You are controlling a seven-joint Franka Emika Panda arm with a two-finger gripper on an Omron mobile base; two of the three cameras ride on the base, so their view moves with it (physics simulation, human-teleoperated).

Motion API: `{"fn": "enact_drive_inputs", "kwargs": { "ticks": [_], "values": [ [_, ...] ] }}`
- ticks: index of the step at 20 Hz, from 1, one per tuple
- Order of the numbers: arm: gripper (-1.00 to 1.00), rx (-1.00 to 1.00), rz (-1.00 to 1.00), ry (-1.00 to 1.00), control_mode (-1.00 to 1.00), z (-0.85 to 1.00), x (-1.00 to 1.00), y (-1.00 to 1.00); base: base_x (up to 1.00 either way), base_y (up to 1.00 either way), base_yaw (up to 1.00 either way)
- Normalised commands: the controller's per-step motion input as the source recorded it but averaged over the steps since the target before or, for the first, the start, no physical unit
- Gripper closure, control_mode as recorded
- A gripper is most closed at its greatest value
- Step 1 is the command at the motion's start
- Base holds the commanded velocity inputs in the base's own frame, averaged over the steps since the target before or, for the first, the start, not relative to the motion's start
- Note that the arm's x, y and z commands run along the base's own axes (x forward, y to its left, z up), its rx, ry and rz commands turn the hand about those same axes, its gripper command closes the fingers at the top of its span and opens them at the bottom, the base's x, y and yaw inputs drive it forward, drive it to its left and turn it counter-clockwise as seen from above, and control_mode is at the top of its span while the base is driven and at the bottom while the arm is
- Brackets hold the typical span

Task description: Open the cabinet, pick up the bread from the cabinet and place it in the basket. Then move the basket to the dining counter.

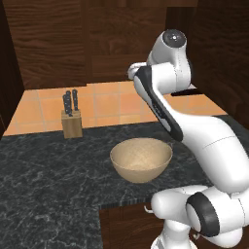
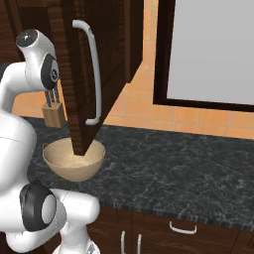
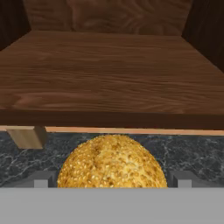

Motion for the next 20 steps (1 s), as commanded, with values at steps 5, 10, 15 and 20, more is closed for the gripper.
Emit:
{"fn": "enact_drive_inputs", "kwargs": {
  "ticks": [5, 10, 15, 20],
  "values": [
    [1.0, -0.14, 0.04, 0.29, -1.0, -0.98, -0.9, 0.27, 0.0, 0.0, 0.0],
    [1.0, -0.11, 0.04, 0.29, -1.0, -1.0, -0.07, 0.06, 0.0, 0.0, 0.0],
    [1.0, -0.02, 0.05, 0.26, -1.0, -1.0, 0.17, 0.0, 0.0, 0.0, 0.0],
    [1.0, 0.0, 0.04, 0.24, -1.0, -1.0, 0.14, 0.0, 0.0, 0.0, 0.0]
  ]
}}
